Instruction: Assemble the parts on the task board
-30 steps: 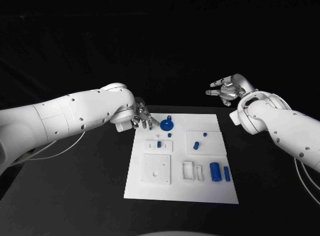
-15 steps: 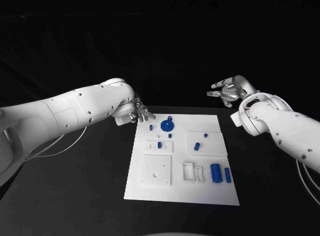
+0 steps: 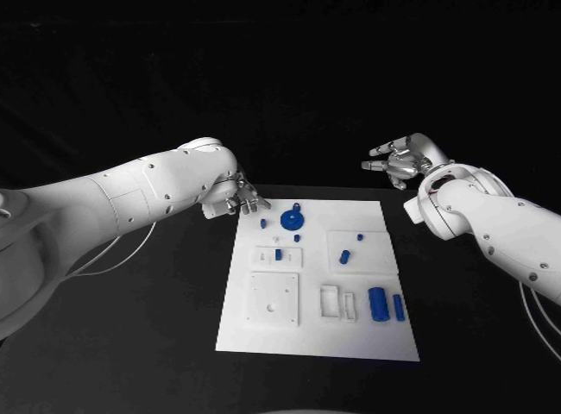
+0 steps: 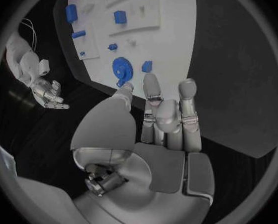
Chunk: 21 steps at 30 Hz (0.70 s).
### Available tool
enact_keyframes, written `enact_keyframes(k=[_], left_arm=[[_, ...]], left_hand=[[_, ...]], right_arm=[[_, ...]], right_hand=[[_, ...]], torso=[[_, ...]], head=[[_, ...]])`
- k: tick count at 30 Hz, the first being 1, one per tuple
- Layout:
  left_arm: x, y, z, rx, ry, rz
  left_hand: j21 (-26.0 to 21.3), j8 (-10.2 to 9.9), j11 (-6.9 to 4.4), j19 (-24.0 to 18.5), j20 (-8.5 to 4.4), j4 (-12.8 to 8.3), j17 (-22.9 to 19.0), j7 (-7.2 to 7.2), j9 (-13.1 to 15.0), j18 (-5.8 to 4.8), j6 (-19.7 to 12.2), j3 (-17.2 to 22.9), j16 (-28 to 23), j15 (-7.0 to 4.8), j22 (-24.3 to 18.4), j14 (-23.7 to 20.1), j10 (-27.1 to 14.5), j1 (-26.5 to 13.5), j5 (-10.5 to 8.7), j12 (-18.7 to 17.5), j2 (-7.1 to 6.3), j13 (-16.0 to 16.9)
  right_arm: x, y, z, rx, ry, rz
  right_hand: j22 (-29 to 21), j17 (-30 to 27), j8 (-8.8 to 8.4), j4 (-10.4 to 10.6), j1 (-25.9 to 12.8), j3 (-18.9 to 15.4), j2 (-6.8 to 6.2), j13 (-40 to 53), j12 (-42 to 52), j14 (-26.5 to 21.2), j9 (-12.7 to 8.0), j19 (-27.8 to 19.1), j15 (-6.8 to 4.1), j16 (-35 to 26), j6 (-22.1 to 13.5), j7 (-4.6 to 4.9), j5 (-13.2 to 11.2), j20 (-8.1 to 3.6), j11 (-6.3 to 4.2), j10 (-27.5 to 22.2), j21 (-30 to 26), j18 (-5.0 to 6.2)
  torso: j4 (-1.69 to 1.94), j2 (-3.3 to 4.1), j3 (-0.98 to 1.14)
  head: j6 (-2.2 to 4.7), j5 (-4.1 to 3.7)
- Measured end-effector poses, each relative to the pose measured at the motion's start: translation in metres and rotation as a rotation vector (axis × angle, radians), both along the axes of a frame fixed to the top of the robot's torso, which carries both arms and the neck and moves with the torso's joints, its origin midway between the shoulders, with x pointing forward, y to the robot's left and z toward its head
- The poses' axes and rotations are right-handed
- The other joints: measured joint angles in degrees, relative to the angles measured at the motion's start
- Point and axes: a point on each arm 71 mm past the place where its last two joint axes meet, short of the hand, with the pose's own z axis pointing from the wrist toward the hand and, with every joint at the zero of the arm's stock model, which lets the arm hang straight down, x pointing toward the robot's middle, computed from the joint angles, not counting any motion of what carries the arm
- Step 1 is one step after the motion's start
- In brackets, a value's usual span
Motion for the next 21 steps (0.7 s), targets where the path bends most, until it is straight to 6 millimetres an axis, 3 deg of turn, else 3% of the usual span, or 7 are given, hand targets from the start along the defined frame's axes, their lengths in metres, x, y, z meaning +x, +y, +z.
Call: enact_keyframes(k=[21], left_arm=[[0.0037,-0.0006,-0.0101,0.026,0.038,-0.023]], left_hand=[[0.0,-0.2,0.07,0.0,0.00,0.2,-0.1,0.00,0.1,0.00,0.0,-0.2,0.0,0.00,0.0,0.0,0.1,0.0,-0.03,-0.2,-0.02,0.4]], right_arm=[[0.0002,0.0039,0.0002,0.004,0.000,0.005]], right_hand=[[0.0,0.0,0.00,0.0,0.0,0.0,-0.03,-0.2,-0.2,0.0,0.0,0.0,0.00,0.0,0.0,0.00,0.4,0.00,0.00,0.0,0.0,0.00]], torso=[[0.02,-0.08,0.09]], head=[[-0.01,0.26]])
